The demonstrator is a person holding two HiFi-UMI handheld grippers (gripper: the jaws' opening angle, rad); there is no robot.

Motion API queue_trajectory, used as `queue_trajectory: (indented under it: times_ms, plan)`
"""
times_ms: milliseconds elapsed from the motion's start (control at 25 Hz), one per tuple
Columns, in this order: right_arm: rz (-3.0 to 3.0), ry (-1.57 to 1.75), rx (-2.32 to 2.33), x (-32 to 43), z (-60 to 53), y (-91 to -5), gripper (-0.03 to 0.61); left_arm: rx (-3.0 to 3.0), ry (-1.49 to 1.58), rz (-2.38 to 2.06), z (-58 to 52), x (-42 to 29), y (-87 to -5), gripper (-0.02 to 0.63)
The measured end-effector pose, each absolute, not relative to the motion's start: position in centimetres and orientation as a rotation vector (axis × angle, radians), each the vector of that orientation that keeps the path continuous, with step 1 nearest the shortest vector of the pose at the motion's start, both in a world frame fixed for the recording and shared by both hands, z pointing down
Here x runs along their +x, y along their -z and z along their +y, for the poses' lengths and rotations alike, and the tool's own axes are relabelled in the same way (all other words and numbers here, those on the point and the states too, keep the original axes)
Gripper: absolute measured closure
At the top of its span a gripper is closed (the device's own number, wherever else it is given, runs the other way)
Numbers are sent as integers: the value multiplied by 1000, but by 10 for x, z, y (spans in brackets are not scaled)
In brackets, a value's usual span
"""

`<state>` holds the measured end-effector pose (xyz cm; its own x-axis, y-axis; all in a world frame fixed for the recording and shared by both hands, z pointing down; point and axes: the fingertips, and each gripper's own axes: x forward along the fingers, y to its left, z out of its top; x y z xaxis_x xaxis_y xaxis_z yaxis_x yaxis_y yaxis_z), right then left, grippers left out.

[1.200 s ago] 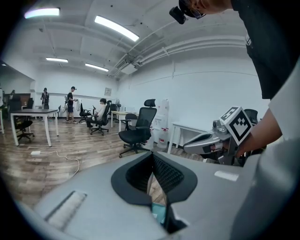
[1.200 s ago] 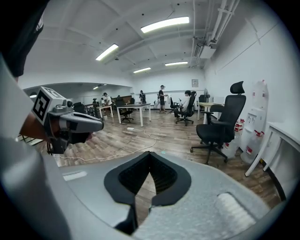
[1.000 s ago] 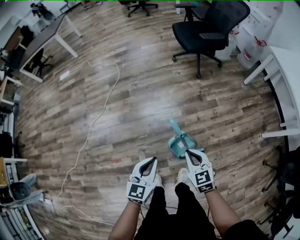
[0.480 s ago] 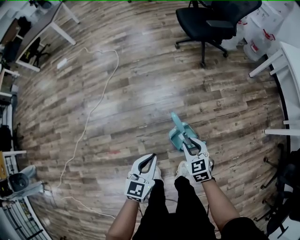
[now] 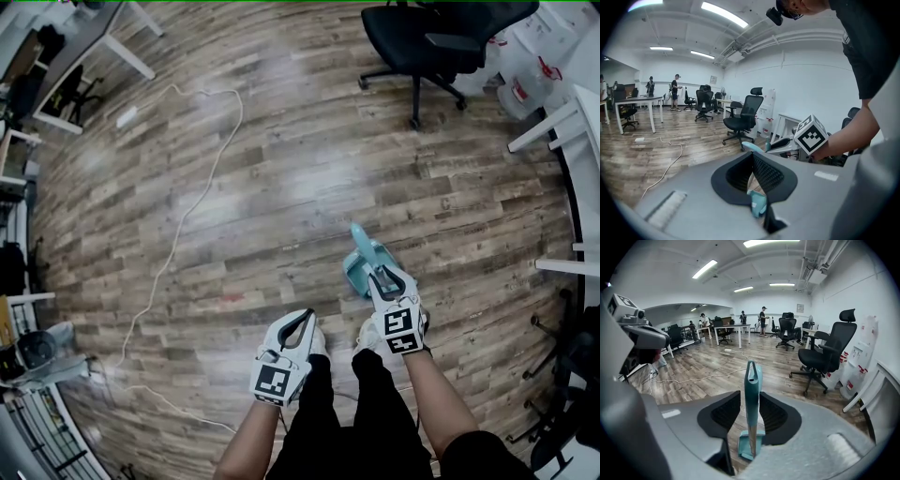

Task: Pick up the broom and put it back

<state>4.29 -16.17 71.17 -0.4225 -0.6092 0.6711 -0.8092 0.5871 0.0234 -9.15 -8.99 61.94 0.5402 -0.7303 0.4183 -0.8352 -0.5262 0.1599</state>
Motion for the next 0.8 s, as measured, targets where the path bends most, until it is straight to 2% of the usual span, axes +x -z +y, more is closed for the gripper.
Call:
queue_trajectory:
  times_ms: [160, 240, 800]
  plan:
    - [-2161, -396, 1119, 43, -163, -715, 455, 2441, -432, -1285, -90, -91, -620, 595]
    - [-2153, -383, 1127, 44, -164, -716, 487, 2438, -434, -1284, -90, -91, -621, 595]
    - [-2183, -370, 1125, 50, -146, -711, 489, 2442, -455, -1243, -79, -80, -627, 595]
